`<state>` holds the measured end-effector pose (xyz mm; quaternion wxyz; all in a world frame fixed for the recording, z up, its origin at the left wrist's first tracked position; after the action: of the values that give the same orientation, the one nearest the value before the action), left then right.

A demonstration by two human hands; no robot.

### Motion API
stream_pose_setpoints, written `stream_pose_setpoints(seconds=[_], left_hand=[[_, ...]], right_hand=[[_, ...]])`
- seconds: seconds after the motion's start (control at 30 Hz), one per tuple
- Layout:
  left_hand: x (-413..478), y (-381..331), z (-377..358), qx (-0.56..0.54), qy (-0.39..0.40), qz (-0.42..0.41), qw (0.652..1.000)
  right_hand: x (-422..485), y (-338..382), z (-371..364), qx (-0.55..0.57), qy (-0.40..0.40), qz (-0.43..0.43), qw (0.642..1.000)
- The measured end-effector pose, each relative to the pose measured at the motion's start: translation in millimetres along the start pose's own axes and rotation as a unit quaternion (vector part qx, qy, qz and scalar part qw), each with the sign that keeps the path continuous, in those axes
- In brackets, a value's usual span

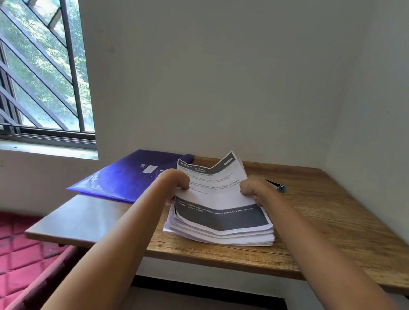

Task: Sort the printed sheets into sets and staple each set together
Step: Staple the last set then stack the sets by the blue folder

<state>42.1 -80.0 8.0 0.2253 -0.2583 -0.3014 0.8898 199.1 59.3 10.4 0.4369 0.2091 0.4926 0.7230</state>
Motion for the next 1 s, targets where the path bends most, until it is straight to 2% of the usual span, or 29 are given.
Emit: stream_pose_setpoints(seconds=[0.07, 0.13, 0.27, 0.4, 0.53, 0.73, 1.0], left_hand=[[2.5, 3.6, -2.0, -0.045, -0.009, 0.001, 0.999], [4.3, -0.2, -0.2, -0.086, -0.055, -0.034, 0.994], [4.7, -22.0, 18.8, -0.165, -0.134, -0.143, 0.967], [-19.8, -55.3, 41.8, -0.171, -0.226, -0.255, 0.925], [-26.8, -59.3, 39.1, -0.157, -0.29, -0.318, 0.889], [-12.9, -24.4, 14.2, -0.182, -0.302, -0.314, 0.881], [-5.3, -21.4, 17.2, -0.167, -0.344, -0.337, 0.86]], right_hand=[[-0.4, -1.7, 1.6, 0.063, 0.004, -0.002, 0.998], [6.3, -2.9, 5.2, 0.122, -0.005, 0.018, 0.992], [11.7, 14.5, 19.0, 0.22, -0.049, 0.13, 0.966], [9.5, 45.1, 37.6, 0.303, -0.066, 0.244, 0.919], [6.9, 46.4, 40.8, 0.34, -0.051, 0.289, 0.893], [5.3, 15.6, 26.8, 0.337, 0.01, 0.302, 0.892], [7.6, 14.2, 16.6, 0.355, 0.019, 0.327, 0.876]])
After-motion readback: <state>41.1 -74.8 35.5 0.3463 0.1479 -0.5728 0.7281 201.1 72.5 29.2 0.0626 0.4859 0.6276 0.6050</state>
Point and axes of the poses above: each hand's wrist, its own x-axis towards the middle knuckle, its own z-axis out of the back of the hand, y = z × x, the point moved 2 cm from there along x, towards the middle knuckle, and after that the axes turned 13 degrees about x, right-handed, at the moved point
